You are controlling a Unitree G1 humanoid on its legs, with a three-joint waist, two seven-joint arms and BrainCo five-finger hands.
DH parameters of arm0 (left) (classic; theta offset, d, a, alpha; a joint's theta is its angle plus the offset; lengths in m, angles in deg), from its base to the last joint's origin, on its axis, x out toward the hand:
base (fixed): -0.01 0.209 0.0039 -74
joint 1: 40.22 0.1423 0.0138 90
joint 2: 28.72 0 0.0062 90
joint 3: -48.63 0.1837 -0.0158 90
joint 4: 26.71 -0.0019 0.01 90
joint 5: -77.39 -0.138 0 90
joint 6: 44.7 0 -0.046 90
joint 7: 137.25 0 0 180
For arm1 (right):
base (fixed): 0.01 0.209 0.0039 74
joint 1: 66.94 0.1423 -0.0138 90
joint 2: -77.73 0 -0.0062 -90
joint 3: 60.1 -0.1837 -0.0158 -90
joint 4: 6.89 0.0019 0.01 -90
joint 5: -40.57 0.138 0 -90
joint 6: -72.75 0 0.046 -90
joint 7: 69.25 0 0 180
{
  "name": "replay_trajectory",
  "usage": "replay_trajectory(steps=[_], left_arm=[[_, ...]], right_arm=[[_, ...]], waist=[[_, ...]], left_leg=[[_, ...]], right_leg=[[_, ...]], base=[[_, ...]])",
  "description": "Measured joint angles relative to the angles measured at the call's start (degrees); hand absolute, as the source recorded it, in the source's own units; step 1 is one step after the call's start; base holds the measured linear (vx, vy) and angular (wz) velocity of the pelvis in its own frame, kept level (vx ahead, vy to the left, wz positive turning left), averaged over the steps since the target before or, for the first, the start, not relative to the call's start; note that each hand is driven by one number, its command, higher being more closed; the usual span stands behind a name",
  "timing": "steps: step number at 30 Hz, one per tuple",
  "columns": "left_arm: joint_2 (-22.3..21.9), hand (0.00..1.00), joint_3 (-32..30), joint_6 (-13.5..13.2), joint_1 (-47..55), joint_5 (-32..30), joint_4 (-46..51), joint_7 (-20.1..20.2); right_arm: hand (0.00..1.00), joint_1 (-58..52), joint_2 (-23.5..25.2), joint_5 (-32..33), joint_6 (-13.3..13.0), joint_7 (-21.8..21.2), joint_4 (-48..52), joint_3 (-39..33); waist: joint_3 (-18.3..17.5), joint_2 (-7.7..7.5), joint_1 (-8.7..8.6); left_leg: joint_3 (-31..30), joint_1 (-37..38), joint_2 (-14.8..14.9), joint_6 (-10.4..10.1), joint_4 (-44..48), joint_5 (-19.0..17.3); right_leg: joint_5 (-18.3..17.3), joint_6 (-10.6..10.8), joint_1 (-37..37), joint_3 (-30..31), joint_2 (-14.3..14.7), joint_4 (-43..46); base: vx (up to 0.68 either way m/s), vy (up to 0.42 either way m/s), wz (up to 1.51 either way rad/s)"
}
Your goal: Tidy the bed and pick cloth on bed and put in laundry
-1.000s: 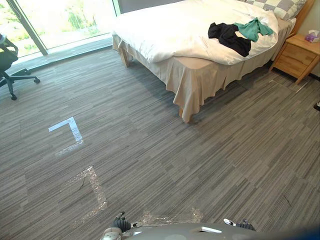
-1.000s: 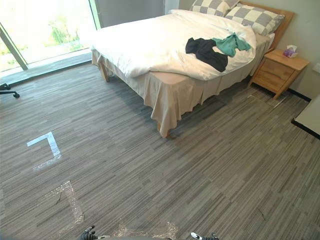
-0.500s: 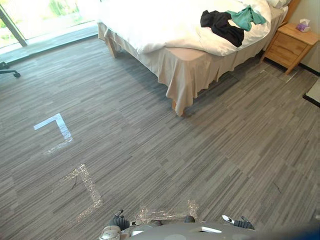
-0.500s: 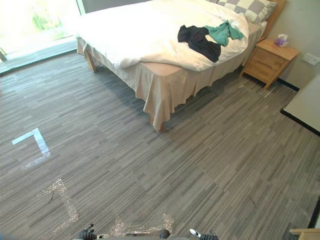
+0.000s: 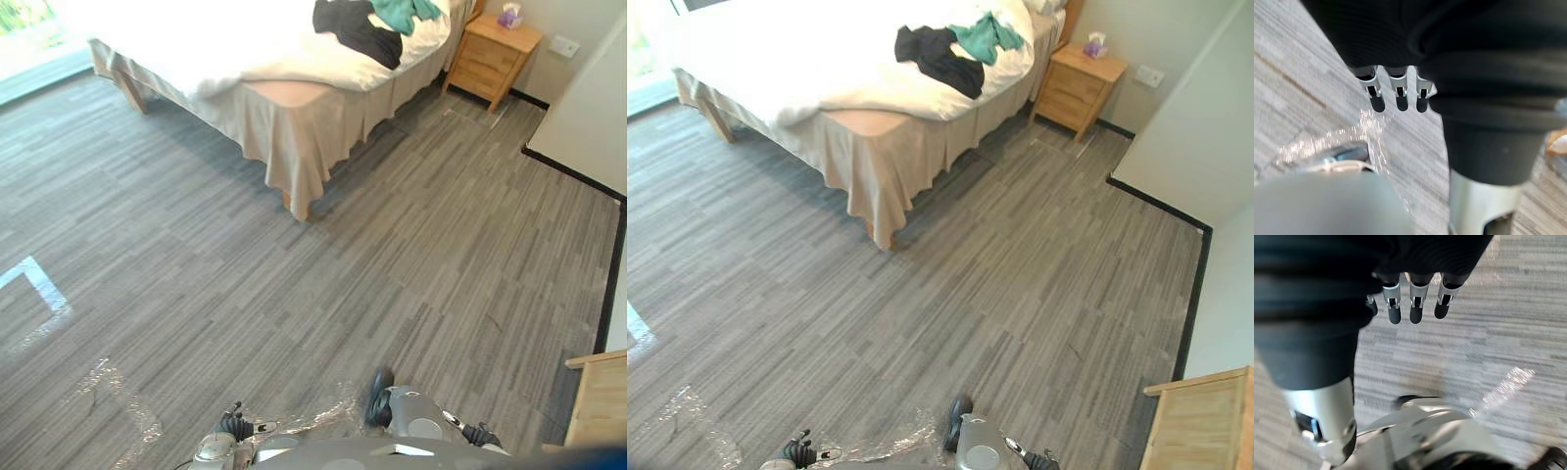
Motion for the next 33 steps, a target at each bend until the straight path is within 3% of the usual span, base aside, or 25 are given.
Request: replay_trajectory(steps=[1,2,3,4,5,8,9,10,11,13,15,16,18,19,20,21,23,25,27,28,29,30,31,32,33], left_arm=[[-1.58,0.0,-1.61,-0.07,-0.91,-0.28,-0.99,-0.01],[-2.26,0.0,-1.89,-0.3,-1.22,-0.73,-1.1,0.07],[-3.41,0.0,-2.15,-0.88,-1.56,-1.11,-0.83,0.0],[-4.42,0.0,-3.72,-1.11,-1.65,-1.05,-0.24,0.04],[-4.99,0.0,-4.23,-1.15,-1.66,-1.0,0.67,0.03],[-6.82,0.0,-5.45,-1.51,-1.61,-0.39,3.37,0.08],[-7.97,0.0,-5.92,-1.51,-1.15,0.96,4.14,0.09],[-8.17,0.0,-5.94,-1.78,-0.73,1.42,5.31,0.11],[-8.14,0.0,-5.96,-1.81,-0.72,1.49,5.48,0.08],[-7.99,0.0,-5.83,-1.92,-0.66,3.02,6.46,-0.03],[-7.88,0.0,-5.46,-2.46,-0.49,3.53,7.56,-0.76],[-7.52,0.0,-5.23,-2.68,-1.06,3.53,7.61,-1.26],[-7.35,0.0,-4.88,-2.79,-1.72,3.53,7.57,-1.31],[-7.54,0.0,-3.41,-2.74,-1.61,3.54,7.31,-1.39],[-7.81,0.0,-2.23,-2.81,-1.56,3.5,7.17,-1.25],[-7.18,0.0,-2.1,-2.73,-1.56,3.49,7.22,-1.25],[-5.08,0.0,-1.28,-2.64,-2.2,3.38,7.27,-1.18],[-4.33,0.0,-1.28,-2.19,-2.97,2.87,6.68,-1.12],[-4.27,0.0,-1.39,-2.02,-2.75,2.87,5.86,-1.1],[-4.35,0.0,-1.95,-1.7,-2.3,3.01,5.04,-1.13],[-4.77,0.0,-1.86,-1.68,-1.95,2.97,5.04,-1.12],[-5.5,0.0,-1.57,-1.65,-1.29,3.01,5.11,-1.1],[-5.31,0.0,-0.67,-1.65,-0.87,2.96,5.1,-1.1],[-4.97,0.0,-0.07,-1.57,-0.89,3.0,5.09,-1.07],[-4.22,0.0,1.15,-1.45,-0.89,3.0,5.05,-1.12]], right_arm=[[0.0,0.62,-1.11,-0.04,-0.06,-0.09,-0.14,-0.48],[0.0,1.12,-1.35,-0.01,-0.08,0.02,-0.11,-1.06],[0.0,1.37,-1.14,-0.02,-0.06,-0.02,-0.12,-2.0],[0.0,1.35,-1.19,0.0,-0.04,-0.07,-0.04,-2.36],[0.0,1.34,-1.32,-0.05,-0.03,-0.09,0.0,-2.28],[0.0,1.12,-1.8,-0.1,-0.08,-0.03,-0.2,-1.53],[0.0,1.09,-2.06,-0.12,-0.11,0.08,-0.07,-0.46],[0.0,1.26,-2.57,-0.24,-0.22,0.23,0.24,0.77],[0.0,1.44,-2.74,-0.6,-0.26,0.32,-0.04,0.8],[0.0,1.62,-3.42,-1.95,-0.08,0.65,-1.84,1.82],[0.0,2.37,-4.08,-2.51,0.06,0.84,-3.15,3.01],[0.0,3.09,-3.98,-2.99,0.04,0.99,-3.43,2.97],[0.0,3.07,-3.58,-3.37,0.0,1.06,-3.41,2.93],[0.0,2.33,-4.04,-3.39,0.0,1.06,-2.82,3.0],[0.0,1.58,-4.62,-3.47,0.12,1.25,-2.55,3.23],[0.0,1.55,-3.91,-3.48,0.13,1.26,-2.46,3.58],[0.0,1.8,-1.82,-3.58,-0.05,1.34,-2.43,5.0],[0.0,3.78,-0.59,-4.08,-0.06,1.28,-2.33,5.12],[0.0,3.79,-0.12,-4.52,-0.25,1.05,-1.77,5.13],[0.0,3.82,0.11,-4.55,-0.63,0.83,-1.41,5.12],[0.0,4.01,0.01,-4.49,-0.61,0.75,-1.36,5.12],[0.0,4.13,-0.09,-4.4,-0.64,0.69,-0.62,4.86],[0.0,4.32,-0.05,-4.41,-0.88,0.57,1.05,4.86],[0.0,4.35,0.08,-4.39,-0.95,0.56,1.58,4.93],[0.0,4.34,0.23,-4.39,-1.13,0.49,1.7,4.94]], waist=[[0.82,2.48,-0.13],[0.92,3.35,-0.11],[1.12,3.66,-0.28],[0.94,3.93,-0.38],[0.9,3.99,-0.43],[0.56,4.38,-0.04],[0.42,4.53,0.05],[0.39,4.55,0.27],[0.38,4.56,0.45],[0.37,4.11,1.61],[0.44,3.84,2.1],[0.49,3.1,2.85],[0.5,2.3,3.02],[-0.21,3.69,2.91],[-1.05,4.57,3.27],[-1.67,3.44,3.25],[-2.78,-0.46,3.6],[-3.11,-2.61,4.65],[-3.13,-2.25,4.76],[-3.44,-1.37,4.83],[-3.64,-0.38,5.02],[-3.55,0.6,4.86],[-3.47,1.28,4.13],[-3.2,0.69,3.61],[-2.93,-0.54,2.91]], left_leg=[[0.64,1.96,2.91,1.06,-0.48,0.55],[1.04,2.23,3.51,1.36,-0.75,3.18],[1.09,2.7,3.88,0.29,-1.26,8.19],[0.84,2.84,4.54,-0.94,-0.49,12.98],[0.61,2.31,5.27,-1.05,1.8,14.53],[-2.93,-3.64,9.83,-0.19,20.63,21.72],[-4.07,-6.45,11.59,1.0,29.08,26.02],[-4.82,-10.81,12.11,0.47,40.89,21.57],[-5.38,-12.26,11.7,0.05,44.9,18.24],[-3.92,-16.27,7.88,-0.14,51.4,9.16],[-2.25,-20.99,3.55,0.27,48.72,2.39],[-1.57,-24.18,-0.36,0.79,40.14,0.25],[-1.04,-25.81,-4.2,1.66,27.79,1.51],[-1.03,-26.2,-5.77,2.28,14.99,9.37],[-0.74,-25.97,-5.53,10.14,11.3,15.04],[-0.23,-25.52,-6.44,8.84,10.45,14.58],[0.98,-25.57,-9.29,9.93,8.99,13.62],[2.47,-24.74,-10.56,11.92,10.28,12.04],[3.06,-23.13,-10.9,12.27,9.77,11.38],[4.03,-20.38,-11.31,12.53,8.03,10.44],[4.3,-19.0,-11.33,12.1,6.73,9.69],[4.36,-16.9,-10.73,11.69,4.77,9.3],[3.7,-14.27,-11.06,11.68,3.5,8.81],[2.77,-12.48,-11.78,12.13,3.0,8.15],[0.83,-11.07,-12.66,12.25,3.04,7.37]], right_leg=[[-1.45,-3.89,-0.56,-1.11,2.1,4.46],[-3.78,-4.89,-1.61,-1.15,2.51,6.91],[-6.37,-6.03,-1.96,-1.18,2.54,9.51],[-8.34,-5.93,-1.04,-1.46,3.01,10.45],[-9.31,-6.26,0.07,-1.57,3.56,10.24],[-12.7,-7.06,6.53,-1.88,7.17,7.3],[-13.75,-7.49,9.32,-0.8,8.87,5.76],[-14.4,-9.25,12.08,1.57,10.63,3.89],[-14.48,-9.64,13.22,2.32,10.97,3.2],[-14.46,-9.74,16.85,6.07,11.07,1.47],[-14.24,-9.35,19.98,8.96,10.21,0.15],[-14.35,-8.48,21.4,10.96,8.58,-0.51],[-15.2,-5.77,23.33,11.63,6.63,-1.52],[-16.27,-3.74,24.42,11.86,7.11,-2.23],[-17.56,-1.89,26.4,13.16,7.91,-2.8],[-17.53,-1.82,27.06,13.13,7.12,-3.06],[-17.94,-1.12,26.64,13.12,4.43,-4.15],[-15.57,0.16,27.91,13.66,2.92,-5.59],[-14.4,0.52,28.88,14.39,2.5,-5.6],[-13.52,0.82,28.97,15.4,2.06,-3.32],[-13.98,1.36,26.99,16.42,1.92,1.64],[-14.31,3.41,22.41,17.69,1.68,12.43],[-12.36,7.99,16.44,18.62,-0.08,27.83],[-10.61,9.52,13.5,19.31,-1.41,35.44],[-11.33,9.24,10.73,18.86,-3.05,43.28]], base=[[0.48,-0.496,-0.13],[0.42,-0.416,-0.16],[0.52,-0.512,-0.08],[0.47,-0.449,0.0],[0.49,-0.437,0.02],[0.44,-0.311,-0.15],[0.52,-0.269,-0.57],[0.46,-0.184,-0.63],[0.45,-0.126,-0.78],[0.39,-0.04,-0.84],[0.49,0.093,-1.03],[0.46,0.172,-0.94],[0.33,0.181,-0.54],[0.46,0.322,-0.29],[0.39,0.281,-0.07],[0.38,0.238,0.0],[0.29,0.103,0.01],[0.3,0.071,-0.14],[0.25,0.074,-0.2],[0.21,0.102,-0.36],[0.21,0.143,-0.47],[0.12,0.121,-0.21],[0.13,0.1,0.06],[0.17,0.055,0.57],[0.24,0.016,1.01]])
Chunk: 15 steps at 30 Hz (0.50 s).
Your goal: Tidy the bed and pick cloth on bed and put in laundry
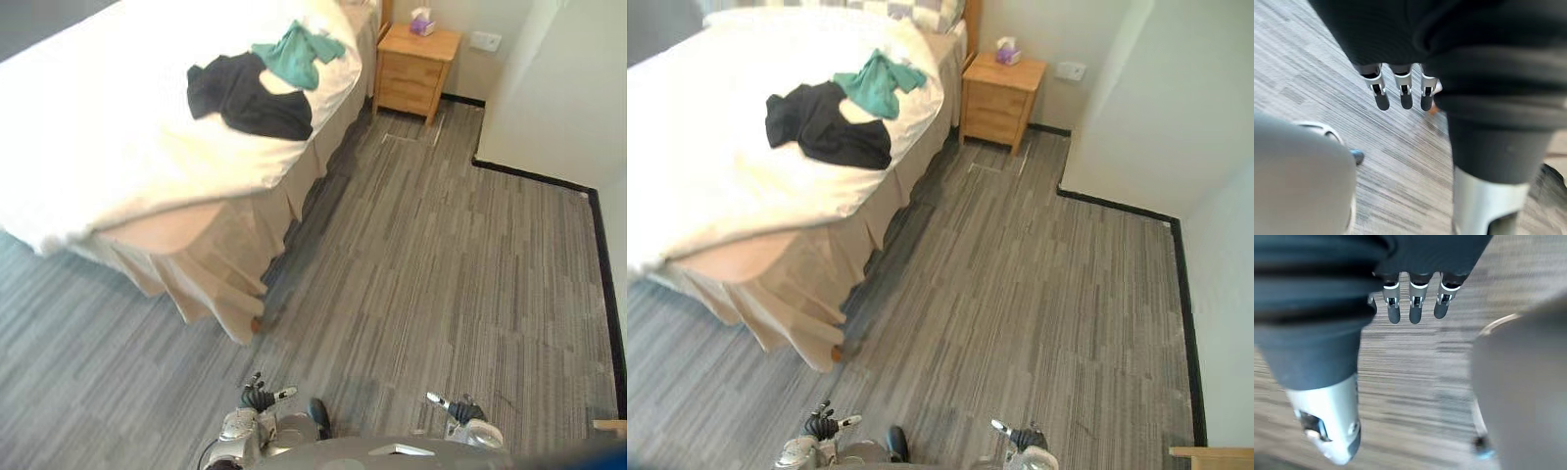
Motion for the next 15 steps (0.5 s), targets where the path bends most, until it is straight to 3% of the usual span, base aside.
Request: replay_trajectory(steps=[1,2,3,5,7,8,9,10,11,13,15], left_arm=[[0.72,0.0,0.45,0.0,-0.18,0.0,0.02,0.01],[0.81,0.0,0.43,-0.01,-0.33,0.0,0.02,0.01],[0.72,0.0,0.39,-0.02,-0.86,0.02,0.03,-0.04],[0.49,0.0,0.08,0.0,-0.55,0.63,0.07,-0.08],[-0.22,0.0,0.04,-0.05,-0.72,0.59,0.07,-0.08],[-0.43,0.0,-0.06,-0.17,-0.88,0.55,0.06,-0.08],[-0.25,0.0,-0.37,-0.38,-0.88,0.51,0.01,-0.09],[0.11,0.0,-1.24,-0.46,-0.89,0.43,-0.09,-0.09],[-0.98,0.0,-2.34,-0.44,-0.76,0.43,-0.52,-0.16],[-1.96,0.0,-3.96,-0.94,-0.07,0.43,-0.07,-0.15],[-3.27,0.0,-6.24,-1.36,0.73,0.35,-0.07,-0.23]], right_arm=[[0.0,-0.26,-0.03,-0.02,-0.07,-0.02,0.09,0.16],[0.0,-0.48,-0.17,-0.01,-0.05,0.04,0.06,0.04],[0.0,-0.71,-0.48,-0.05,-0.04,0.2,-0.16,0.02],[0.0,-0.54,-1.19,0.0,-0.06,0.33,-0.21,0.0],[0.0,-0.23,-2.39,0.02,-0.07,0.31,-0.15,0.33],[0.0,-0.03,-2.65,-0.01,-0.09,0.32,-0.16,0.82],[0.0,0.73,-2.23,0.04,-0.01,0.32,-0.56,1.17],[0.0,1.02,-1.83,0.05,0.0,0.31,-0.95,1.22],[0.0,1.2,-2.87,-0.06,0.12,0.33,-1.5,1.14],[0.0,1.53,-2.9,-0.07,-0.03,0.36,-1.22,0.86],[0.0,1.21,-3.88,-0.37,-0.1,0.23,-1.44,2.81]], waist=[[0.16,-1.28,-0.04],[0.2,-1.47,0.04],[0.22,-1.38,0.06],[0.67,-0.65,-0.04],[1.38,1.58,-0.2],[1.61,1.91,-0.13],[1.66,0.68,0.11],[1.68,-0.44,0.02],[2.24,1.25,-0.03],[2.7,2.17,0.08],[2.09,3.57,0.2]], left_leg=[[-2.84,1.53,-0.41,0.0,0.03,-0.56],[-4.8,2.11,-0.41,0.01,0.0,-0.81],[-7.5,2.57,-0.21,-0.04,0.0,-1.12],[-11.21,3.71,0.76,-0.27,0.13,-1.33],[-15.04,4.55,3.87,-2.26,0.04,-1.89],[-17.15,4.32,5.01,-3.38,-0.3,-2.75],[-19.4,4.04,5.1,-4.43,-1.02,-3.49],[-20.91,4.27,5.18,-5.32,-1.3,-3.98],[-21.75,5.03,7.02,-6.01,-1.8,-3.71],[-20.46,5.69,7.37,-6.91,-1.0,-2.49],[-20.76,8.17,10.65,-8.49,-1.66,-1.68]], right_leg=[[-3.24,-1.35,-1.41,-3.07,-1.47,4.33],[-5.55,-2.88,-1.95,-5.56,-2.11,4.34],[-8.46,-4.45,-2.44,-8.57,-2.61,1.57],[-9.63,-6.27,-2.88,-10.11,-1.22,-8.62],[-8.19,-6.76,-2.98,-7.02,4.14,-24.21],[-4.97,-7.43,-3.3,-3.74,6.1,-32.85],[0.1,-6.59,-3.72,0.36,6.15,-40.99],[4.47,-6.73,-3.45,0.44,6.27,-40.58],[1.91,-8.52,-3.11,-1.71,7.77,-38.43],[-2.72,-10.64,-3.21,-4.31,8.0,-32.34],[-5.7,-12.84,0.36,-7.92,9.75,-30.12]], base=[[0.32,-0.032,1.2],[0.29,-0.067,1.35],[0.36,-0.161,1.38],[0.32,-0.191,1.15],[0.28,-0.274,0.93],[0.26,-0.349,1.07],[0.26,-0.429,1.02],[0.3,-0.48,0.99],[0.39,-0.514,0.82],[0.34,-0.325,0.78],[0.4,-0.275,0.84]])
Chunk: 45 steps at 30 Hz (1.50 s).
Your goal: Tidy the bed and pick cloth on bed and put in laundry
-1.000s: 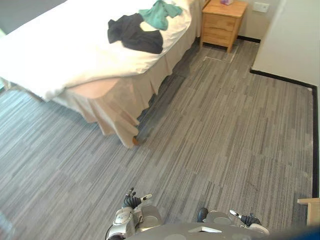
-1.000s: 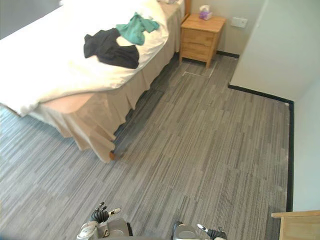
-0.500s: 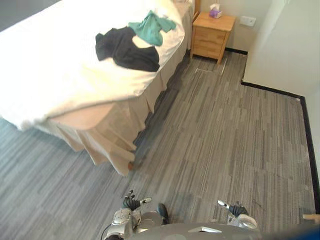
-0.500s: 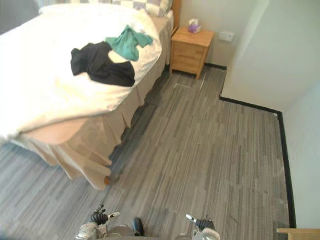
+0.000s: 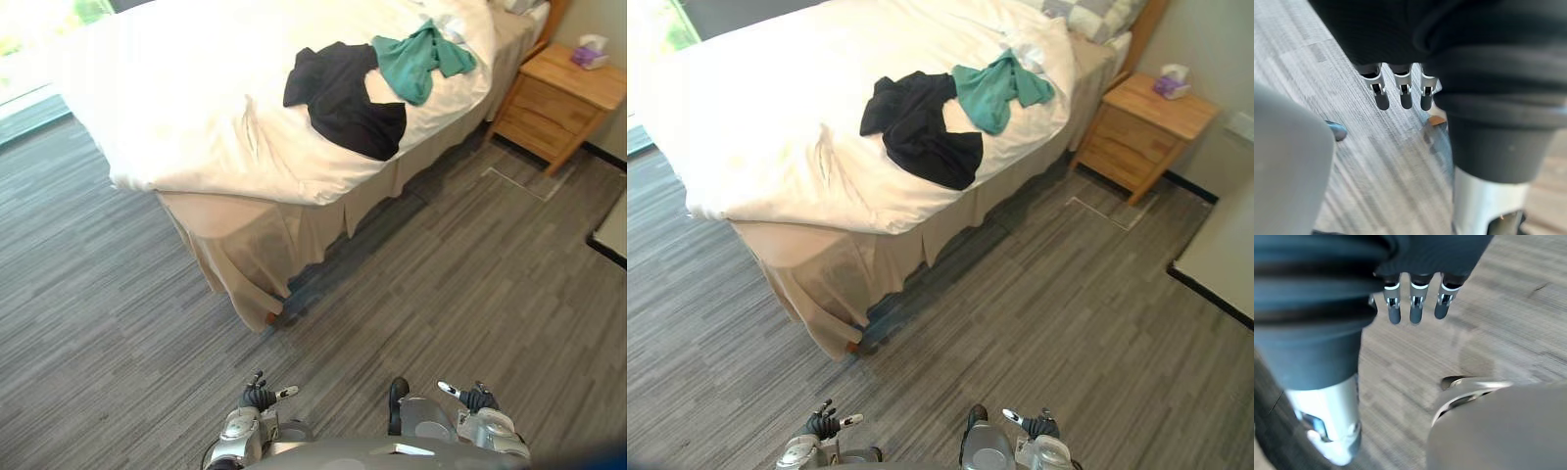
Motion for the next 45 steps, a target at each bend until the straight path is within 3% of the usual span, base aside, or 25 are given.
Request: replay_trajectory(steps=[2,5,6,8,10,11,12,13,14,15,16,20,25,27,29,30,31,33,35,37,38,39,40,42,45], left_arm=[[-0.47,0.0,-0.43,-0.11,0.18,0.05,0.08,-0.06],[-0.06,0.0,-0.76,-1.18,-0.73,1.01,0.95,-1.01],[0.16,0.0,-0.73,-1.27,-0.79,2.23,2.02,-1.03],[0.0,0.0,-0.68,-1.47,-0.09,3.02,2.81,-1.04],[-0.04,0.0,-0.7,-1.43,-0.38,3.46,2.82,-1.04],[-0.13,0.0,-0.66,-1.42,-0.35,3.5,2.79,-1.05],[-0.36,0.0,-0.51,-1.33,-0.19,3.61,2.61,-1.05],[-0.27,0.0,-0.29,-1.18,-0.11,3.62,2.35,-1.05],[0.26,0.0,-0.25,-1.2,-0.12,3.61,2.4,-1.05],[1.05,0.0,-0.34,-1.24,-0.12,3.97,2.57,-1.04],[1.72,0.0,-0.35,-1.27,-0.29,4.45,2.85,-1.05],[2.12,0.0,-0.25,-1.27,-0.08,4.67,2.84,-1.1],[2.22,0.0,-0.18,-0.9,0.32,4.43,2.18,-1.0],[1.74,0.0,-0.09,-0.68,0.25,4.17,1.27,-1.0],[2.15,0.0,0.1,-0.67,0.38,4.08,1.06,-0.96],[2.61,0.0,0.59,-0.71,0.18,4.03,1.06,-0.95],[3.56,0.0,1.28,-0.53,0.13,3.84,0.92,-0.97],[4.1,0.0,1.87,-0.1,-0.24,3.36,0.53,-0.95],[3.97,0.0,1.73,0.05,-0.43,3.36,0.32,-0.94],[4.01,0.0,1.62,0.06,-0.45,3.29,0.39,-0.95],[4.27,0.0,1.57,0.06,-0.44,3.2,0.42,-0.94],[4.06,0.0,1.1,0.26,-0.94,2.82,0.03,-0.96],[3.02,0.0,1.06,0.13,-0.59,2.09,0.07,-0.97],[1.88,0.0,1.04,0.29,-0.33,1.27,0.01,-0.97],[1.54,0.0,0.83,0.29,-0.1,1.38,0.01,-0.98]], right_arm=[[0.0,0.3,-0.2,-2.19,-0.07,-0.31,0.08,2.44],[0.0,0.33,0.15,-4.26,-0.14,-0.45,0.0,4.83],[0.0,0.26,0.0,-4.29,-0.06,-0.36,-0.4,5.71],[0.0,0.23,0.04,-4.3,-0.04,-0.21,-0.59,6.27],[0.0,0.4,0.19,-4.28,0.03,-0.21,-0.56,6.04],[0.0,0.41,0.09,-4.26,0.03,-0.23,-0.48,5.85],[0.0,0.38,-0.03,-4.26,0.02,-0.26,-0.28,5.17],[0.0,0.35,0.32,-4.31,0.13,-0.15,-0.37,4.11],[0.0,0.44,0.94,-4.35,0.13,-0.21,-0.42,4.08],[0.0,0.37,2.03,-4.41,0.08,-0.18,-0.52,4.05],[0.0,0.49,2.93,-4.62,0.13,-0.19,-0.76,4.05],[0.0,0.46,4.58,-6.1,0.22,-0.2,-1.14,4.12],[0.0,0.13,4.49,-6.4,0.14,-0.15,-1.16,3.54],[0.0,0.14,3.81,-6.33,0.15,-0.2,-0.82,3.21],[0.0,0.27,3.84,-6.24,0.2,-0.22,0.32,2.02],[0.0,0.37,4.44,-5.68,0.24,-0.29,0.82,1.27],[0.0,0.21,4.82,-5.11,0.08,-0.34,1.31,1.41],[0.0,0.25,5.24,-4.1,-0.01,-0.76,1.69,1.72],[0.0,0.21,5.26,-3.94,-0.04,-0.84,2.26,1.77],[0.0,0.2,5.31,-3.33,-0.03,-0.81,2.26,1.79],[0.0,-0.07,5.59,-3.11,-0.02,-0.81,2.2,1.77],[0.0,0.01,5.61,-2.04,-0.04,-0.73,2.17,1.31],[0.0,0.08,5.08,-2.04,0.0,-0.74,1.69,1.39],[0.0,0.21,3.98,-1.95,0.0,-0.79,1.45,1.39],[0.0,-0.12,3.79,-1.97,0.0,-0.64,1.18,1.19]], waist=[[-0.46,0.65,0.68],[0.54,-0.8,1.1],[0.72,-1.02,1.68],[0.98,-1.25,2.2],[1.19,-0.91,2.04],[1.17,-0.75,1.8],[1.04,-0.07,1.34],[0.53,-0.93,1.5],[0.4,-1.73,1.48],[0.68,-3.57,1.6],[0.85,-4.62,2.56],[0.85,-5.4,3.52],[-0.09,-5.56,2.81],[-0.36,-4.94,1.87],[0.16,-5.18,1.47],[0.77,-6.0,1.37],[1.15,-6.46,0.87],[1.17,-6.63,0.91],[1.44,-6.17,0.66],[1.38,-6.38,0.59],[1.1,-7.16,0.6],[0.9,-6.78,0.05],[0.15,-4.67,0.28],[0.01,-3.15,-0.21],[-0.23,-2.81,-0.21]], left_leg=[[-1.19,-1.88,0.89,-0.11,3.51,0.07],[-0.77,-11.9,0.17,-2.6,22.74,0.23],[3.54,-15.02,1.18,-4.33,29.04,1.87],[14.23,-16.33,3.63,-2.8,32.79,-0.3],[22.49,-17.35,1.85,-1.55,28.32,-3.19],[23.94,-17.73,0.52,-0.72,24.55,-2.23],[25.57,-18.02,-1.25,1.38,17.76,2.5],[26.54,-15.82,-3.12,3.65,13.15,2.3],[26.06,-14.85,-4.7,4.47,10.21,3.22],[25.51,-14.32,-6.35,4.89,7.24,4.75],[24.97,-14.37,-7.32,5.36,5.86,5.38],[23.88,-10.42,-7.51,5.35,5.16,5.51],[22.27,-6.53,-8.19,4.04,-2.9,8.61],[21.96,-6.38,-7.83,4.43,-3.42,8.39],[20.65,-5.19,-8.41,4.85,-3.16,7.54],[19.3,-3.38,-8.99,5.8,-3.22,6.31],[18.45,-2.52,-8.99,6.17,-3.17,5.82],[15.97,-2.57,-7.62,6.13,-2.72,5.19],[13.99,-2.65,-6.52,5.71,-2.41,5.25],[11.44,-3.1,-6.44,4.21,-2.25,5.01],[10.79,-3.38,-7.25,3.68,-2.26,4.67],[9.66,-2.78,-7.03,2.63,-3.04,4.95],[9.89,-2.67,-5.56,1.7,-3.8,5.36],[9.74,-2.15,-4.03,0.91,-4.92,5.54],[9.97,0.2,-2.34,-0.35,-5.28,4.79]], right_leg=[[-0.53,-0.87,2.36,-1.58,0.75,-0.9],[-1.19,-1.54,9.3,-6.78,0.46,-7.02],[-1.22,-1.59,12.08,-8.86,0.21,-8.78],[-1.24,-1.62,15.04,-10.2,-0.54,-10.3],[-1.68,-0.84,16.16,-11.04,-2.59,-10.56],[-1.87,-0.22,16.29,-11.51,-3.07,-10.5],[-2.07,1.0,16.54,-12.46,-3.16,-10.44],[-2.6,2.34,16.78,-12.86,-3.74,-10.65],[-2.64,2.41,16.66,-13.02,-4.4,-10.91],[-2.27,2.97,16.78,-13.01,-4.98,-11.91],[-2.08,3.29,17.34,-13.01,-5.34,-12.66],[-0.94,4.63,21.11,-12.53,-5.29,-11.47],[-0.55,5.25,21.29,-12.61,-4.48,-10.71],[-1.1,6.14,17.81,-12.29,-5.97,-1.86],[-0.23,6.47,11.51,-11.06,-9.96,13.93],[2.92,4.42,8.42,-8.0,-12.51,23.78],[2.73,3.14,5.94,-4.5,-12.52,29.16],[-4.62,4.1,2.58,-0.46,-9.23,29.01],[-6.8,4.14,1.16,-0.21,-6.86,21.99],[-4.8,4.16,2.01,0.44,-5.61,5.51],[-1.14,3.9,2.67,1.34,-5.51,-1.5],[1.89,5.48,4.01,1.22,-4.73,-3.07],[1.81,5.01,4.37,0.84,-3.1,-4.82],[2.24,4.7,5.41,-0.05,-1.4,-6.66],[2.67,4.09,9.31,-0.79,0.81,-10.13]], base=[[0.31,-0.194,0.82],[0.2,-0.166,1.07],[0.15,-0.146,0.76],[0.15,-0.081,0.52],[0.15,0.071,0.31],[0.12,0.114,0.29],[0.14,0.14,0.52],[0.17,0.123,0.62],[0.19,0.121,0.65],[0.19,0.06,0.55],[0.14,0.028,0.45],[0.1,-0.043,0.23],[0.01,-0.098,0.06],[0.02,0.007,0.15],[0.03,0.053,0.3],[0.07,0.05,0.46],[0.1,0.025,0.53],[0.11,-0.03,0.65],[0.1,-0.06,0.7],[0.1,-0.137,0.62],[0.11,-0.19,0.56],[0.17,-0.206,0.35],[0.19,-0.156,0.19],[0.21,-0.126,0.03],[0.19,-0.106,0.0]])
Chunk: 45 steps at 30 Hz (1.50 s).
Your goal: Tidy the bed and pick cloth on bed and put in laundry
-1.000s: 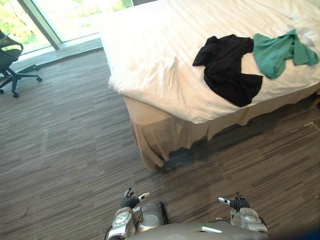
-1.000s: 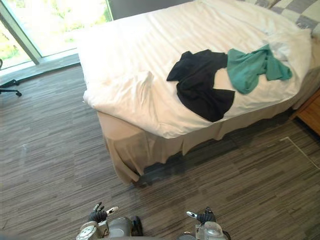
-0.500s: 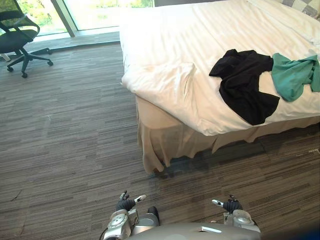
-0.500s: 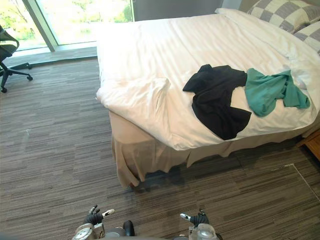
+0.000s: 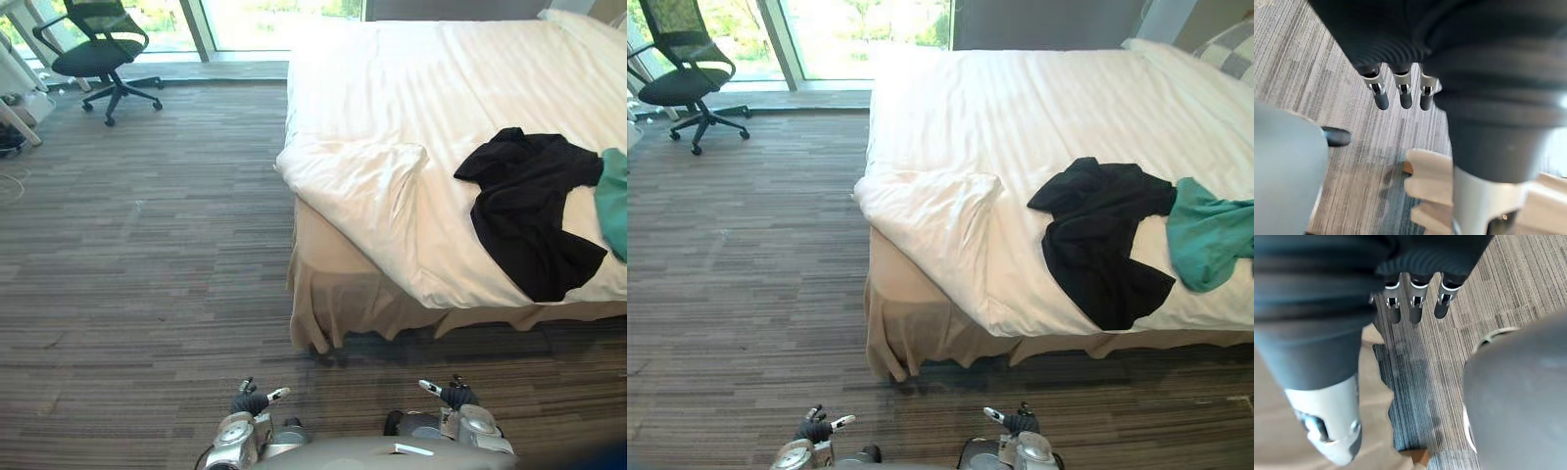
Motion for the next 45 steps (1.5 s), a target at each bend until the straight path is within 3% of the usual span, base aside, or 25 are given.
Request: replay_trajectory(steps=[4,5,7,9,12,16,20,23,29,30,37,45], left_arm=[[0.27,0.0,-7.04,-0.17,0.3,2.95,0.03,-0.33],[0.69,0.0,-12.37,-0.22,0.07,5.31,0.13,-1.71],[1.7,0.0,-16.91,-0.25,-0.18,7.45,0.5,-2.8],[4.99,0.0,-24.39,-0.48,-0.41,10.75,2.62,-4.96],[10.86,0.0,-30.96,-3.9,-2.57,17.27,7.3,-9.28],[14.24,0.0,-31.12,-8.33,-6.7,22.1,15.3,-14.42],[15.81,0.0,-26.78,-10.38,-11.0,22.62,26.22,-17.3],[19.15,0.0,-22.96,-10.51,-14.17,18.52,31.98,-17.7],[23.96,0.0,-14.34,-6.38,-19.16,0.85,39.78,-18.8],[24.28,0.0,-11.84,-5.09,-21.62,-4.54,41.02,-18.79],[25.83,0.0,1.38,-0.03,-37.85,-18.69,39.1,-18.14],[32.94,0.0,12.76,3.3,-58.58,-25.06,23.61,-17.14]], right_arm=[[0.0,-0.5,0.41,0.01,0.0,0.5,-0.87,-1.57],[0.0,-0.6,0.4,0.02,0.0,0.64,-1.07,-2.03],[0.0,-1.02,0.31,0.02,-0.03,0.73,-1.02,-2.19],[0.0,-2.54,-0.17,0.01,-0.11,0.78,-0.4,-2.21],[0.0,-5.17,-0.64,0.03,-0.69,1.04,0.27,-2.2],[0.0,-9.0,-1.7,0.29,-1.04,1.9,0.3,-2.15],[0.0,-10.28,-2.13,1.26,-1.19,2.26,1.64,-2.24],[0.0,-10.8,-2.13,2.36,-1.17,2.23,3.08,-3.58],[0.0,-10.92,-2.55,3.0,-1.21,1.99,4.16,-4.4],[0.0,-10.92,-2.54,3.26,-1.21,1.97,4.54,-4.69],[0.0,-9.59,-2.03,4.22,-1.21,1.59,5.18,-5.08],[0.0,-8.19,-1.29,5.3,-1.51,1.68,6.98,-5.08]], waist=[[-1.09,-1.7,0.04],[-1.16,-1.8,-0.05],[-1.36,-2.12,-0.12],[-1.56,-2.01,-0.09],[-1.52,-1.91,-0.07],[-0.75,-0.42,0.07],[0.02,0.76,0.04],[0.78,1.92,-0.14],[1.75,2.97,-0.01],[2.42,3.0,-0.42],[6.54,1.92,-2.26],[12.25,2.12,-3.73]], left_leg=[[0.87,1.14,-0.06,-0.17,-0.13,-0.51],[1.74,1.16,-0.53,-0.13,-0.11,-0.59],[2.1,1.25,-1.06,-0.11,-0.05,-0.6],[3.1,1.48,-1.46,0.52,0.13,-1.04],[3.15,1.18,-2.19,0.54,0.22,-1.06],[2.95,-2.58,-3.02,1.74,6.95,-4.16],[2.93,-7.32,-3.42,2.33,11.79,-5.32],[3.15,-8.88,-3.06,2.69,11.51,-5.84],[6.07,-11.5,-2.53,2.27,11.39,-6.11],[6.23,-12.45,-2.49,2.48,12.46,-6.09],[9.38,-16.95,-1.83,2.47,18.74,-7.14],[10.98,-22.24,-0.46,3.05,24.28,-9.98]], right_leg=[[0.62,0.15,2.73,-0.44,0.47,-3.79],[1.08,0.5,2.99,-0.18,0.13,-4.71],[1.3,0.74,3.25,0.21,0.02,-5.44],[2.04,0.82,3.8,0.72,-0.17,-6.61],[2.58,1.24,3.83,0.93,-0.78,-7.54],[3.02,1.62,3.16,0.92,-2.17,-6.88],[3.01,1.63,-0.71,1.11,-3.38,-3.95],[3.01,1.61,-3.14,1.24,-3.16,-2.77],[2.72,0.82,-8.37,4.57,-3.08,-0.23],[2.78,0.76,-9.22,5.23,-3.02,0.45],[2.97,1.06,-15.84,9.31,-2.85,5.48],[2.93,0.99,-21.65,12.12,-1.98,9.0]], base=[[0.12,-0.014,0.03],[0.07,0.035,-0.09],[0.05,0.031,-0.09],[0.05,0.036,-0.1],[0.02,0.031,-0.04],[-0.03,0.025,0.02],[-0.13,0.033,0.0],[-0.13,-0.003,-0.03],[-0.11,-0.012,-0.23],[-0.02,0.004,-0.14],[-0.01,0.001,-0.24],[-0.07,0.009,-0.17]])
